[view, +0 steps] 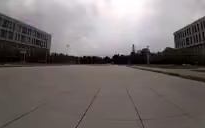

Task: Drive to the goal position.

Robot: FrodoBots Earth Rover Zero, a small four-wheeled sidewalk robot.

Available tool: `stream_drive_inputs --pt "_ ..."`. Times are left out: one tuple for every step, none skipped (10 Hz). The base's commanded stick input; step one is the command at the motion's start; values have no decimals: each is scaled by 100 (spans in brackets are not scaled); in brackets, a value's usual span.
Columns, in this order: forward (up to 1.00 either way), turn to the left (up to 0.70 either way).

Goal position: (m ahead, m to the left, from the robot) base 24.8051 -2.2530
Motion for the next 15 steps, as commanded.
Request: stream_drive_inputs --pt "70 -5" --pt "70 -12" --pt "70 -20" --pt "70 -24" --pt "70 -25" --pt "70 -25" --pt "70 -25" --pt "70 -25" --pt "70 -25" --pt "70 -25" --pt "70 -25" --pt "70 -25" --pt "70 -25" --pt "70 -7" --pt "70 0"
